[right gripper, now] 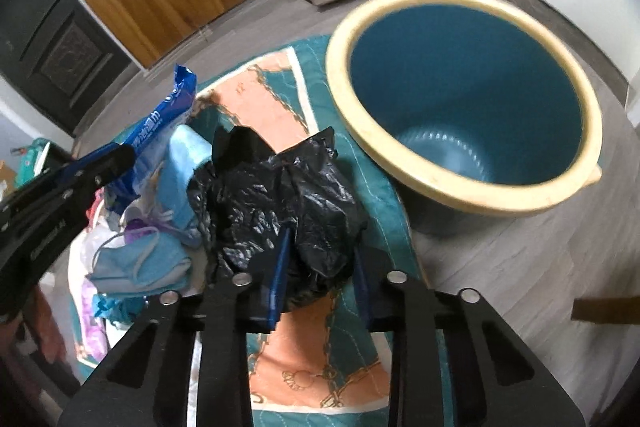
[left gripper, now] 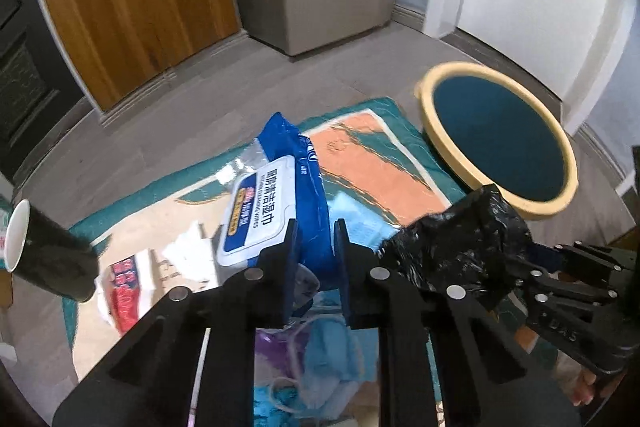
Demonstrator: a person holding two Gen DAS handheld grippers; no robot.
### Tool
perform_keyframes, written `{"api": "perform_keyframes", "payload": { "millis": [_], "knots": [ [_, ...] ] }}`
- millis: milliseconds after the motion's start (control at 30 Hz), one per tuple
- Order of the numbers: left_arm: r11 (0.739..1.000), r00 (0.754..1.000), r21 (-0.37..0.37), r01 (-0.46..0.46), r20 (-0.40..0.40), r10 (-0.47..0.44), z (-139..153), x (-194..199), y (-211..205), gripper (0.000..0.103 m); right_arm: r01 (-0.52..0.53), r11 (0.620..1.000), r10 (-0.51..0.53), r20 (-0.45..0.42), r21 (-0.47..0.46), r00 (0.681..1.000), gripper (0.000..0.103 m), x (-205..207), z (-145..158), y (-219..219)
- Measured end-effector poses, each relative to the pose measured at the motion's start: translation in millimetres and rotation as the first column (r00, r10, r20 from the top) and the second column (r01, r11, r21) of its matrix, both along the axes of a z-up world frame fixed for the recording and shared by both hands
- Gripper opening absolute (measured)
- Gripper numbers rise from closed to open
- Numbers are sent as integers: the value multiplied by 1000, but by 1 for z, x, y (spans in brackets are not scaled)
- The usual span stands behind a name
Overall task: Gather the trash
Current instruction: 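Grasp the black plastic bag with the right tool while the left tool grasps the blue wipes pack, then carry both items over the bin and open both tools to drop them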
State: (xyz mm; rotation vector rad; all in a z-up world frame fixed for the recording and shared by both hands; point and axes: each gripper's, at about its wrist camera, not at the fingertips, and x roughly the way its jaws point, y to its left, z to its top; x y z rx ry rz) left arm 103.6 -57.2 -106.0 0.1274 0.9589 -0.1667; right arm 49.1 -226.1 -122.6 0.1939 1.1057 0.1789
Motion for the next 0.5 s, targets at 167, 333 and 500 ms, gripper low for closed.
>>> {"api": "perform_keyframes", "payload": {
  "millis": [167, 333, 500],
  "knots": [
    [999, 998, -26, -31, 49, 32, 19, -7, 13, 11, 12, 1000, -11, 66, -4, 998, 21, -7, 19, -1],
    [998, 992, -41, -53, 110, 57, 43, -13, 19, 9, 29, 999, -26, 136, -26, 990, 21, -9, 38, -7],
    [995, 980, -85, -56, 187, 71, 73, -14, 19, 6, 67, 996, -54, 214, -53, 975, 21, -9, 67, -20]
  ]
}}
